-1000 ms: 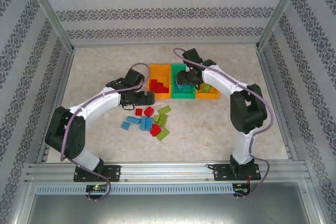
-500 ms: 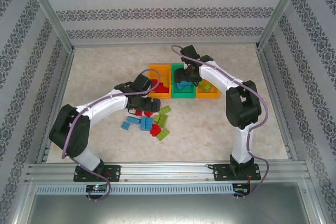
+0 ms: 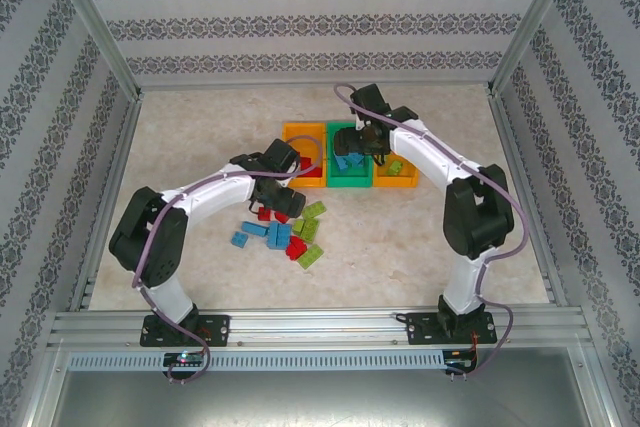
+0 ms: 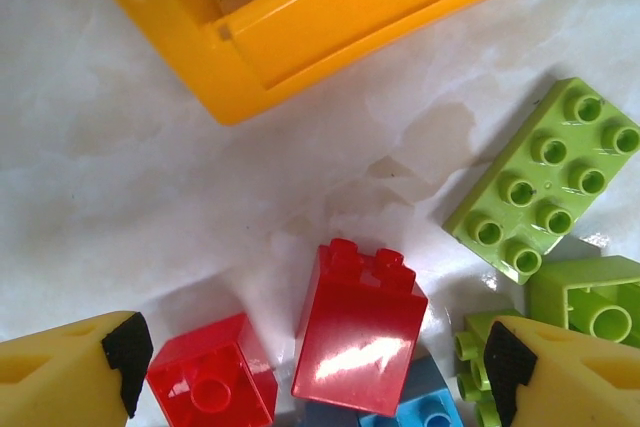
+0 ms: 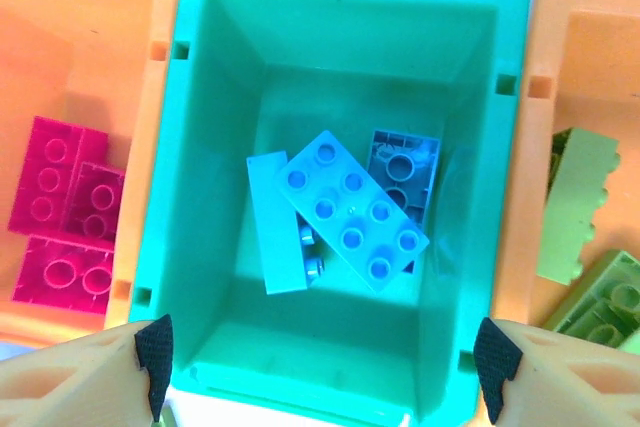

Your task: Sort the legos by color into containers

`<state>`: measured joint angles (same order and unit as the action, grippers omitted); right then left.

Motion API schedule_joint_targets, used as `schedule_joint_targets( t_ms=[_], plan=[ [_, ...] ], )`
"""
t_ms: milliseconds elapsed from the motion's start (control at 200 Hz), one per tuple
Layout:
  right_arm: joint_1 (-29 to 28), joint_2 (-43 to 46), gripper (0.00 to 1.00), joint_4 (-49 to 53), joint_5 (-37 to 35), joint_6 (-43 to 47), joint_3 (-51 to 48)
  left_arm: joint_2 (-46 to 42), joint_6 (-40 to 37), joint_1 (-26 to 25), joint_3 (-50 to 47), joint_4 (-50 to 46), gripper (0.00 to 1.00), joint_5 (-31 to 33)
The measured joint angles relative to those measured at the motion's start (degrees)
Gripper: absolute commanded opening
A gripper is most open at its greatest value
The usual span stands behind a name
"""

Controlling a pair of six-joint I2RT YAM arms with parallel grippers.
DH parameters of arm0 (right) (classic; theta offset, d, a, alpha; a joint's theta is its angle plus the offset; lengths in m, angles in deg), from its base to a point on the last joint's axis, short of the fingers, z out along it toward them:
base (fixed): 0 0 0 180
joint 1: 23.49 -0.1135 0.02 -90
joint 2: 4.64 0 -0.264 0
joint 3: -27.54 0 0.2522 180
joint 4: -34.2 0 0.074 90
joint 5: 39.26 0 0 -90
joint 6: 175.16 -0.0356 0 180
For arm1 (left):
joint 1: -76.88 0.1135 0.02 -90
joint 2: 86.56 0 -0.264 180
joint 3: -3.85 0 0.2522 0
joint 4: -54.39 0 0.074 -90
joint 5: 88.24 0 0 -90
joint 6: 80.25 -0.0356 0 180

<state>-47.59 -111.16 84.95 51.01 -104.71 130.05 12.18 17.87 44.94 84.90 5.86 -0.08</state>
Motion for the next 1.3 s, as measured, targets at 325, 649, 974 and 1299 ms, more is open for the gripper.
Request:
schedule_joint_targets(
  t_ms=[325, 649, 974, 1299],
  plan=[
    [1.9, 4.8, 0.83, -0.5, 0.0, 0.0, -5.7, 4.2, -7.1, -1.3, 1.0, -0.2, 0.77, 0.4],
    [2.4, 6.6, 0.84, -0.5, 0.0, -0.2, -9.1, 5.7, -9.1, -1.4, 1.4, -0.1, 0.58, -0.6],
    [3.5, 9.0, 0.84, -0.7, 0.0, -0.2, -10.5, 7.3, -9.2, -1.4, 1.3, 0.5, 0.31, -0.9],
    [3.3, 14.4, 0.84, -3.9, -0.2, -0.1, -18.7, 6.6, -6.8, -1.4, 1.5, 0.7, 0.18, 0.2]
  ],
)
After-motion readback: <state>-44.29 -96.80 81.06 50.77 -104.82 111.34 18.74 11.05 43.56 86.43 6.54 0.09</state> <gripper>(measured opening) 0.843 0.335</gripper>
